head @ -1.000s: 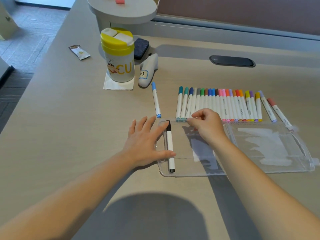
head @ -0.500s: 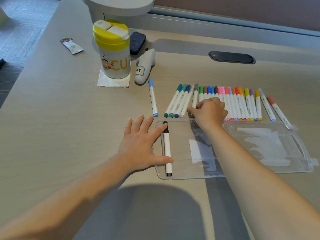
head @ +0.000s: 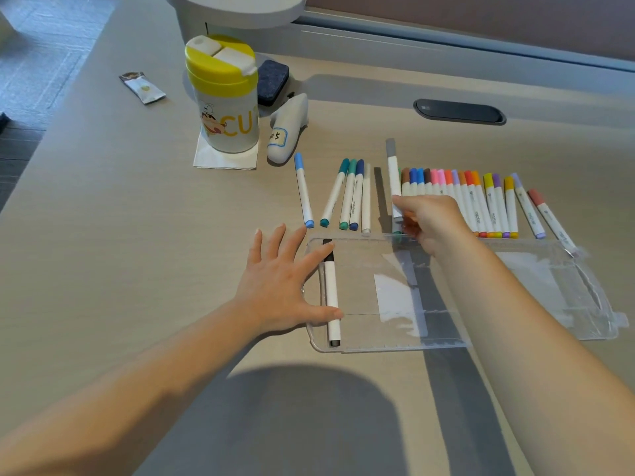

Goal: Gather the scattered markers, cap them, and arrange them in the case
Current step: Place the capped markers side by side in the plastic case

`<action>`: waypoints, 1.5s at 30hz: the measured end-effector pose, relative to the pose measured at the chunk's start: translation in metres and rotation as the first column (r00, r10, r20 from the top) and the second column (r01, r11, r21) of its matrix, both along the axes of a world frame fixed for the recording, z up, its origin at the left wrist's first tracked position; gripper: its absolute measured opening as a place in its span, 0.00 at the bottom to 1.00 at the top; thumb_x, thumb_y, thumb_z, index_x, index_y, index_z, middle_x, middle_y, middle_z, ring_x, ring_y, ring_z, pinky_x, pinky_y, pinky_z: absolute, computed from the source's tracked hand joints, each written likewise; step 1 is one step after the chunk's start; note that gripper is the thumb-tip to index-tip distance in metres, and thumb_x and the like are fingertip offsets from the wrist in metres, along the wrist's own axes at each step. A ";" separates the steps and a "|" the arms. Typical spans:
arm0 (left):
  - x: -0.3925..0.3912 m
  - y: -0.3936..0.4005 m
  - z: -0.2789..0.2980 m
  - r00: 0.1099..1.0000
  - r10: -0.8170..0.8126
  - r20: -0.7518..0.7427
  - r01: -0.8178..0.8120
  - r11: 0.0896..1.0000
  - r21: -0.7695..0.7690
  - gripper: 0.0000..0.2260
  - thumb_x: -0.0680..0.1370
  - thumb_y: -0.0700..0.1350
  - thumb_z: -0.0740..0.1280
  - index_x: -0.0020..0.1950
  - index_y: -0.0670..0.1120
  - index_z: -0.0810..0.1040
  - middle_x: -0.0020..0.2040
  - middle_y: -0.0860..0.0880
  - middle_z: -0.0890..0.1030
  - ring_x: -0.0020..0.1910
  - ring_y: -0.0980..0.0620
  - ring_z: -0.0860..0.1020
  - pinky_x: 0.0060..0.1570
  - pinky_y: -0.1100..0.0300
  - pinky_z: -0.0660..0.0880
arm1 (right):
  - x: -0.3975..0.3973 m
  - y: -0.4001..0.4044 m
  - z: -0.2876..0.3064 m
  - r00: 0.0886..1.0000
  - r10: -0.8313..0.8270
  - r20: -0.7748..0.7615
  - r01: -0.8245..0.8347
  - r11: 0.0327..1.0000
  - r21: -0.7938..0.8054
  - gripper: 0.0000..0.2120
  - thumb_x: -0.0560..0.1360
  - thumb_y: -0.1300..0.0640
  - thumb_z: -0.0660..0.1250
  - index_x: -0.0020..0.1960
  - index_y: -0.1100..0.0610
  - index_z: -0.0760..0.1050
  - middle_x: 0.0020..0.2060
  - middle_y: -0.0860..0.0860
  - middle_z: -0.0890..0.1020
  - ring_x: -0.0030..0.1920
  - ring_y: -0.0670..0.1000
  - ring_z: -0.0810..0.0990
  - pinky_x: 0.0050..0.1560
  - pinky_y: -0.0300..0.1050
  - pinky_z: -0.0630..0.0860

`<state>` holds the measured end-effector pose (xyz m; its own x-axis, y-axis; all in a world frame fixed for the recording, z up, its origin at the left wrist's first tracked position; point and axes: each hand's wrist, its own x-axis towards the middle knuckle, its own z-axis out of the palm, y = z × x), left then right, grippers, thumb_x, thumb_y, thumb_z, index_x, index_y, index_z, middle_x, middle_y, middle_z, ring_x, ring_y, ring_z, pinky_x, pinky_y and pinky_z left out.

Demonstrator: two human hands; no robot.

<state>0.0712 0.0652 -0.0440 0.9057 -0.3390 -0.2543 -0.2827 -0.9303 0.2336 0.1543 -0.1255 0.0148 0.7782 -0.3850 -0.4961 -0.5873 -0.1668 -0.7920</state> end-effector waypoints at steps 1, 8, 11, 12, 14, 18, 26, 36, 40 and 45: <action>0.001 0.000 0.000 1.000 -0.001 -0.011 0.001 1.000 0.001 0.48 0.55 0.77 0.40 0.73 0.62 0.39 0.77 0.50 0.42 0.75 0.44 0.38 0.71 0.43 0.35 | -0.006 -0.001 0.003 1.000 0.012 0.006 -0.012 0.993 0.121 0.05 0.74 0.60 0.67 0.46 0.60 0.73 0.43 0.54 0.77 0.42 0.49 0.76 0.43 0.39 0.78; 0.002 -0.003 0.005 0.999 0.003 -0.040 -0.002 1.000 0.013 0.44 0.64 0.76 0.53 0.74 0.61 0.41 0.77 0.49 0.42 0.75 0.42 0.38 0.71 0.42 0.36 | -0.056 0.002 0.009 0.944 0.329 0.033 -0.313 0.855 0.413 0.03 0.74 0.66 0.62 0.46 0.61 0.74 0.34 0.54 0.78 0.30 0.47 0.77 0.28 0.33 0.75; 0.001 -0.001 0.004 1.000 0.005 -0.014 -0.005 1.000 0.001 0.48 0.56 0.77 0.41 0.74 0.61 0.41 0.77 0.50 0.43 0.75 0.43 0.40 0.71 0.43 0.37 | -0.069 0.006 0.002 0.864 0.503 -0.014 -0.474 0.824 0.311 0.05 0.75 0.68 0.60 0.44 0.62 0.73 0.33 0.55 0.77 0.29 0.48 0.76 0.28 0.34 0.75; 0.001 0.000 0.004 1.000 0.011 -0.008 -0.011 1.000 -0.003 0.48 0.56 0.77 0.42 0.74 0.61 0.41 0.77 0.50 0.44 0.75 0.43 0.40 0.71 0.44 0.38 | -0.072 0.009 0.000 0.846 0.532 -0.039 -0.505 0.822 0.263 0.05 0.74 0.69 0.60 0.42 0.62 0.72 0.32 0.56 0.77 0.28 0.48 0.76 0.27 0.35 0.75; 0.000 0.000 0.005 1.000 0.024 -0.012 -0.024 1.000 -0.012 0.45 0.62 0.78 0.49 0.74 0.61 0.42 0.77 0.50 0.45 0.75 0.44 0.41 0.72 0.45 0.37 | -0.075 0.013 -0.005 0.829 0.553 -0.083 -0.536 0.827 0.169 0.07 0.74 0.69 0.59 0.38 0.61 0.70 0.31 0.56 0.76 0.27 0.50 0.76 0.26 0.37 0.75; 0.001 0.002 0.008 0.998 0.043 -0.051 -0.048 0.993 -0.103 0.45 0.63 0.76 0.53 0.75 0.57 0.45 0.77 0.51 0.47 0.76 0.46 0.42 0.72 0.47 0.38 | -0.076 0.018 -0.009 0.808 0.579 -0.110 -0.581 0.814 0.009 0.08 0.75 0.63 0.61 0.36 0.59 0.71 0.30 0.53 0.75 0.27 0.47 0.74 0.22 0.33 0.71; 0.000 0.012 0.018 0.994 0.066 -0.091 -0.086 0.970 -0.227 0.33 0.74 0.63 0.61 0.74 0.54 0.55 0.76 0.51 0.55 0.76 0.50 0.47 0.73 0.51 0.42 | -0.081 0.021 -0.012 0.708 0.671 -0.219 -0.702 0.703 -0.114 0.11 0.72 0.55 0.69 0.37 0.62 0.78 0.33 0.53 0.80 0.38 0.52 0.77 0.44 0.48 0.76; 0.001 0.001 0.023 0.992 0.104 -0.072 -0.119 0.959 -0.258 0.36 0.69 0.66 0.59 0.73 0.52 0.58 0.73 0.52 0.60 0.73 0.50 0.52 0.72 0.52 0.48 | -0.075 0.015 -0.011 0.706 0.684 -0.185 -0.708 0.692 -0.143 0.09 0.71 0.56 0.70 0.42 0.61 0.76 0.35 0.52 0.80 0.40 0.51 0.79 0.45 0.46 0.78; -0.001 -0.010 0.016 0.997 0.057 -0.050 -0.066 0.977 -0.201 0.40 0.67 0.71 0.58 0.75 0.58 0.49 0.76 0.49 0.49 0.75 0.48 0.45 0.73 0.47 0.41 | -0.062 -0.001 -0.007 0.836 0.549 0.005 -0.528 0.807 -0.265 0.03 0.73 0.58 0.67 0.44 0.57 0.73 0.38 0.48 0.76 0.39 0.46 0.74 0.38 0.35 0.70; 0.002 -0.015 0.006 0.999 0.023 -0.026 -0.025 0.997 -0.070 0.46 0.59 0.76 0.47 0.74 0.62 0.44 0.76 0.48 0.40 0.75 0.43 0.39 0.71 0.45 0.37 | -0.036 0.003 -0.008 0.831 0.519 0.199 -0.408 0.813 -0.416 0.16 0.77 0.63 0.60 0.64 0.57 0.71 0.59 0.52 0.76 0.54 0.45 0.72 0.56 0.39 0.70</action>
